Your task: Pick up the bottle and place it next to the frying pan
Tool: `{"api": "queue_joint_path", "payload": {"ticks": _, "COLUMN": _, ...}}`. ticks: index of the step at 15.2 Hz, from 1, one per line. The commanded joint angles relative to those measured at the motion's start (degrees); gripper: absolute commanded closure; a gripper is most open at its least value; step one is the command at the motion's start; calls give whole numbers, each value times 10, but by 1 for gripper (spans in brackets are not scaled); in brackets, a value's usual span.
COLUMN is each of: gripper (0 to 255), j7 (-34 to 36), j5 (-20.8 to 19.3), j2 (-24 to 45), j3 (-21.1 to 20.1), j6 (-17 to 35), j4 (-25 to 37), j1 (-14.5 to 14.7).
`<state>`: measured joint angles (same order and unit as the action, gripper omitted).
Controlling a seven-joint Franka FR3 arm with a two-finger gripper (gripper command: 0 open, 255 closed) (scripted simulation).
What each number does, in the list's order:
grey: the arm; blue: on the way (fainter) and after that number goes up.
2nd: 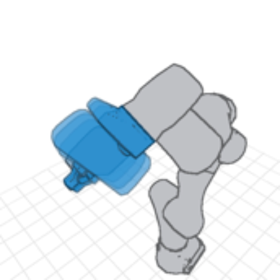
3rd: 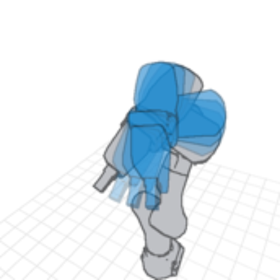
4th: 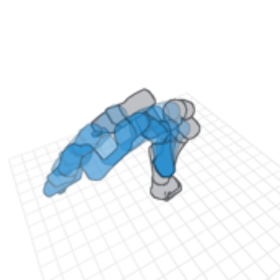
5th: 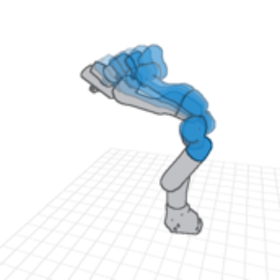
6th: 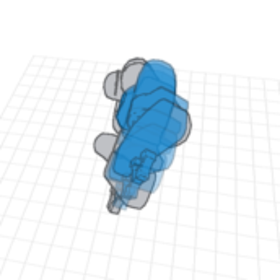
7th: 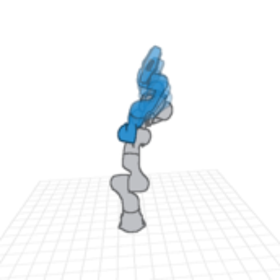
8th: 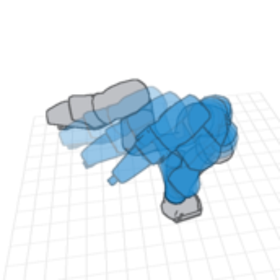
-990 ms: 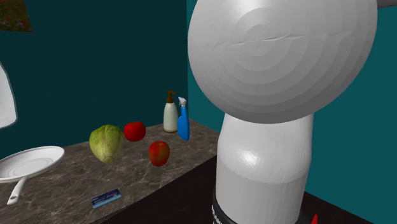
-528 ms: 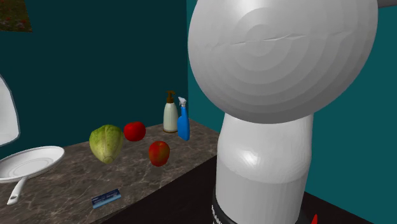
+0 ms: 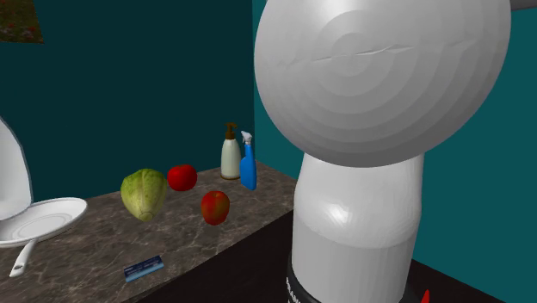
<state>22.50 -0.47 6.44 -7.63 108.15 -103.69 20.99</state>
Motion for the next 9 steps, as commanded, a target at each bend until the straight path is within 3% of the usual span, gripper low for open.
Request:
{"api": "queue_joint_path", "payload": {"ticks": 1, "gripper": 255, "j7": 1, "j5": 0, "j2": 0, "j3": 0, "j6": 16, "j4": -15, "j1": 0}}
{"api": "queue_joint_path", "payload": {"ticks": 9, "gripper": 255, "j7": 2, "j5": -3, "j2": 17, "j3": 0, "j6": 74, "j4": -57, "j1": 1}}
